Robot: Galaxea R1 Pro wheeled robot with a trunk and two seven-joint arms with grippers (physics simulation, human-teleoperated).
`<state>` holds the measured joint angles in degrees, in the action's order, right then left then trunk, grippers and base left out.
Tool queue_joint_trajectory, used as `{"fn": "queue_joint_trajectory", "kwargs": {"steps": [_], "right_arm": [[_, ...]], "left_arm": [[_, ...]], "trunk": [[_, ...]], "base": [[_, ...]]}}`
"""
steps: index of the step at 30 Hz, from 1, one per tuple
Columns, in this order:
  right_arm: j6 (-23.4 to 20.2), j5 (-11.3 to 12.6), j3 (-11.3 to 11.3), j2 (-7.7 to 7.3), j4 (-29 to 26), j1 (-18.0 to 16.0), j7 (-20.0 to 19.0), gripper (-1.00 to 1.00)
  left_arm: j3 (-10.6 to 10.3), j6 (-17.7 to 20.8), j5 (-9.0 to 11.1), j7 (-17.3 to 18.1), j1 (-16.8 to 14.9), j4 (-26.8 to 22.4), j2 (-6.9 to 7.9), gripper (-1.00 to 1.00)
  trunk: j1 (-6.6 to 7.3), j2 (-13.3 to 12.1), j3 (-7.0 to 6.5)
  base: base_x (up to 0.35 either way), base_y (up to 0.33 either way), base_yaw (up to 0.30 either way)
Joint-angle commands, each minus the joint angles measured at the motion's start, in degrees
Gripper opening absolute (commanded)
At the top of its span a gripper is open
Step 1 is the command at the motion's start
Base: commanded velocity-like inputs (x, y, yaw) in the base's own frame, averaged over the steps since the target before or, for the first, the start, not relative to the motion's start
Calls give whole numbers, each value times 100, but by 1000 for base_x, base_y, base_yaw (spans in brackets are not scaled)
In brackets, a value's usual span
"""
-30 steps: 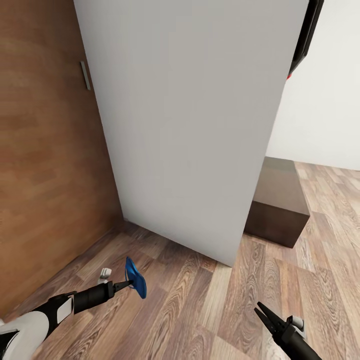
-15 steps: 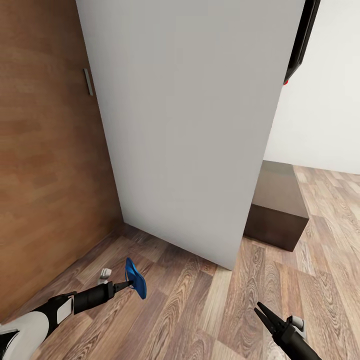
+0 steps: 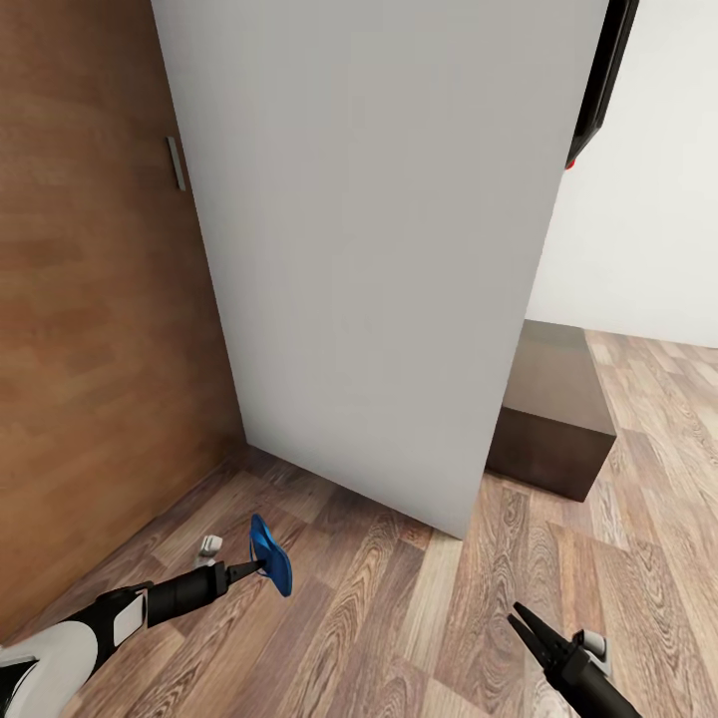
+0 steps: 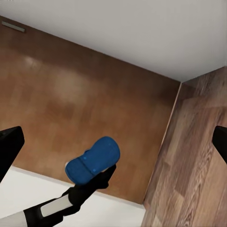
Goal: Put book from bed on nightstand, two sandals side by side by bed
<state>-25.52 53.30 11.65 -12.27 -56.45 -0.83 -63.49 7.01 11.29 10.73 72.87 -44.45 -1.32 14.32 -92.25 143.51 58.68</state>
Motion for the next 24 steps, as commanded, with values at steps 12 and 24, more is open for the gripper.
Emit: {"fn": "queue_joint_trajectory", "kwargs": {"steps": [12,24], "right_arm": [[-30,31,-13,-13,228,-5,-42,100],[-41,32,-11,-14,231,-2,-48,100]], "left_arm": [[46,51,-28,-9,-2,15,0,-100],[44,45,-28,-14,-2,18,-6,-100]], "trunk": [[1,2,5],[1,2,5]], "base": [[0,0,0],[34,-50,-79]]}}
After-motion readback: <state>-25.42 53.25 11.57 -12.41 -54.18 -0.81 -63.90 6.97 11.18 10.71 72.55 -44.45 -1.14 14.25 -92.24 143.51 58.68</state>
